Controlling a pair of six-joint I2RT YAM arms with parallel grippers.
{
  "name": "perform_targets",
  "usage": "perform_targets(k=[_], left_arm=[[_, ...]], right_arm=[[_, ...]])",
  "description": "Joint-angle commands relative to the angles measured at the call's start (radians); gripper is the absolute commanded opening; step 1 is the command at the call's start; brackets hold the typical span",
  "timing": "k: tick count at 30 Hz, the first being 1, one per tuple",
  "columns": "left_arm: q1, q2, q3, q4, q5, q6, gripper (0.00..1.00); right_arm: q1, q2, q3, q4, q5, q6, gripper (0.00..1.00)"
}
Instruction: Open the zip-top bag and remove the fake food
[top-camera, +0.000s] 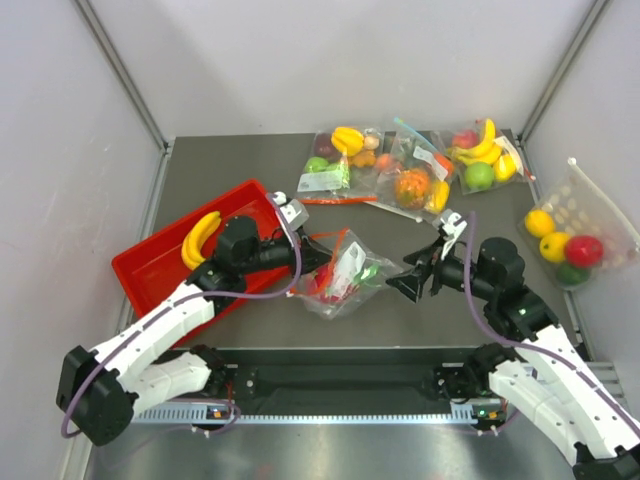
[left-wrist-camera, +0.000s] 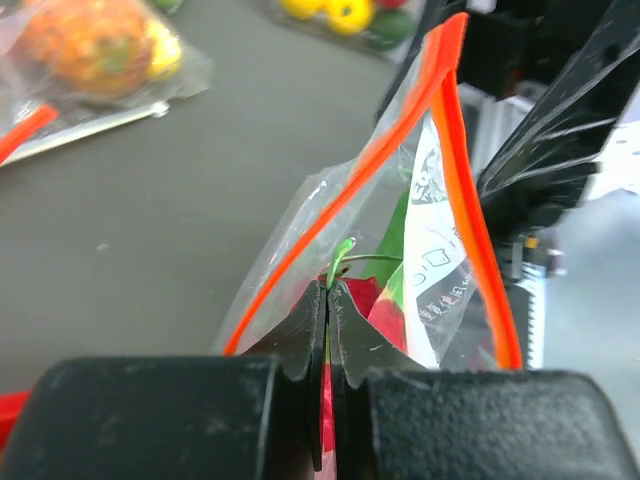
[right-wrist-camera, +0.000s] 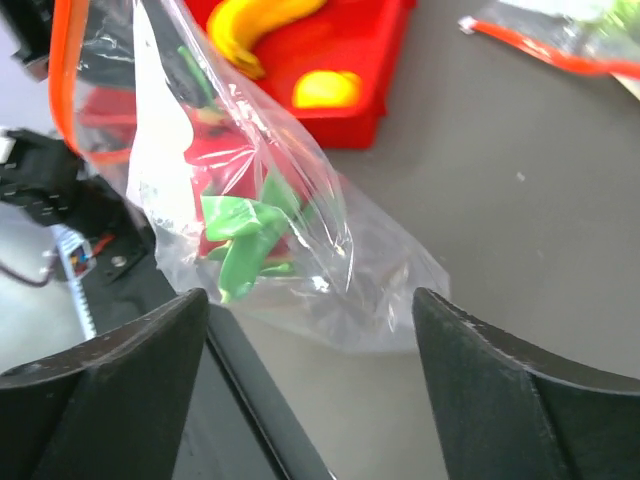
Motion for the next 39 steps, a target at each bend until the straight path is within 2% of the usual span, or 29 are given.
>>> perform_targets(k=[1, 4, 8, 14, 18, 20, 21, 24, 25, 27, 28, 32, 35, 39], left_arm=[[0.012, -0.022, 0.120, 0.051, 0.132, -0.055, 0.00], [0.024, -0.030, 0.160, 0.048, 0.183, -0.104, 0.00], [0.047, -0.028, 0.204, 0.039, 0.255, -0.164, 0.00], [0.064, -0.033, 0.215, 0.127, 0.350, -0.261, 0.00], [0.062, -0.033, 0.212, 0.201, 0.382, -0.328, 0.00], [0.064, -0.030, 0.201, 0.244, 0.398, -0.380, 0.00], [0.064, -0.030, 0.198, 0.284, 0.410, -0.397, 0.00], [0.064, -0.025, 0.189, 0.342, 0.427, -0.448, 0.00], [0.064, -0.024, 0.182, 0.364, 0.430, -0.462, 0.00], [0.064, -0.024, 0.175, 0.374, 0.436, -0.486, 0.00], [0.064, -0.024, 0.169, 0.367, 0.433, -0.485, 0.00], [0.067, -0.048, 0.163, 0.238, 0.392, -0.393, 0.00], [0.090, -0.080, 0.162, 0.181, 0.352, -0.356, 0.00], [0.127, -0.139, 0.171, 0.088, 0.254, -0.302, 0.00]], right_arm=[[-0.002, -0.029, 0.001, 0.092, -0.119, 0.002, 0.85], [0.005, -0.018, 0.002, 0.100, -0.190, 0.008, 0.92], [0.016, -0.037, -0.012, 0.137, -0.264, 0.022, 0.95], [0.033, -0.077, -0.024, 0.171, -0.293, 0.028, 0.94], [0.047, -0.091, -0.030, 0.177, -0.270, 0.027, 0.90], [0.053, -0.097, -0.027, 0.169, -0.259, 0.020, 0.80], [0.053, -0.097, -0.027, 0.166, -0.246, 0.016, 0.69], [0.057, -0.094, -0.022, 0.154, -0.213, 0.002, 0.53], [0.057, -0.092, -0.021, 0.152, -0.201, 0.001, 0.37], [0.059, -0.094, -0.015, 0.140, -0.125, -0.006, 0.18], [0.057, -0.095, -0.006, 0.135, -0.083, -0.003, 0.03], [0.057, -0.103, 0.024, 0.112, 0.191, 0.034, 0.00], [0.057, -0.065, 0.065, 0.046, 0.326, 0.056, 0.00], [0.059, -0.008, 0.070, 0.013, 0.429, 0.085, 0.00]])
